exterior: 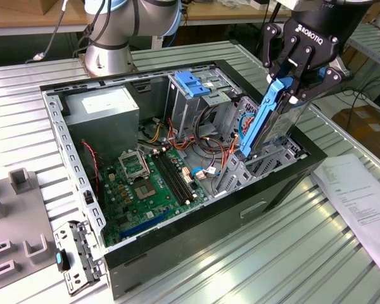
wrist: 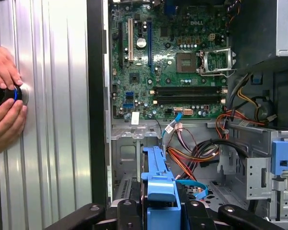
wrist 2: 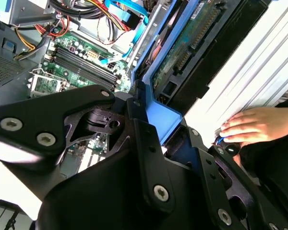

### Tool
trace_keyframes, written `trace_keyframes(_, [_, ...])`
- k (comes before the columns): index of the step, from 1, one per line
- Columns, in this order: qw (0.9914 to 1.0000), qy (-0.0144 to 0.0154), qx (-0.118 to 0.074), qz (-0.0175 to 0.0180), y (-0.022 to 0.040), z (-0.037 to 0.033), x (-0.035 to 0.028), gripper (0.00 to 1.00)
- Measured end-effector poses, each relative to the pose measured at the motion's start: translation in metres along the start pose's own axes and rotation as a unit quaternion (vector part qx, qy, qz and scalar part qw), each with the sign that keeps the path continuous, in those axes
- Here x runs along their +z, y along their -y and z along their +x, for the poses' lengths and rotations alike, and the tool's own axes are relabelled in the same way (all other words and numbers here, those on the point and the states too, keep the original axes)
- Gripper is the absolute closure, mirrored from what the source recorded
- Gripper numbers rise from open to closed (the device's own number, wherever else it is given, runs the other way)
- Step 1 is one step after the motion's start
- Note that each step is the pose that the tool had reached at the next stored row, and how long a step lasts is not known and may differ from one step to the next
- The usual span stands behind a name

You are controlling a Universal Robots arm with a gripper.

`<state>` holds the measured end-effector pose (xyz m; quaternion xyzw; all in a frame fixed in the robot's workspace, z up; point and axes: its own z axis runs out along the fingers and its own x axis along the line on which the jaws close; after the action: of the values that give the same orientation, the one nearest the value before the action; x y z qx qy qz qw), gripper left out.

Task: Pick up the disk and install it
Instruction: 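Insert the disk into the insertion slot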

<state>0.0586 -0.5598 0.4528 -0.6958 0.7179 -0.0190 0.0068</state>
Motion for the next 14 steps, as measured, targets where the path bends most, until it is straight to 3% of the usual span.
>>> trace_keyframes(3, [1.00000, 0.0005, 0.000, -0.0001, -0.0036, 0.0001, 0.0003, 0.63])
trace_keyframes(6, [0.99998, 0.0002, 0.000, -0.0069, -0.0046, 0.0000, 0.0029, 0.63])
trace_keyframes(9, [0.99997, 0.0001, 0.000, -0.0078, -0.0048, -0.0001, 0.0088, 0.63])
trace_keyframes(12, [0.99997, 0.0001, 0.000, -0.0080, -0.0053, -0.0003, 0.0235, 0.63])
trace_keyframes(14, [0.99997, 0.0002, 0.000, -0.0080, -0.0055, -0.0004, 0.0281, 0.63])
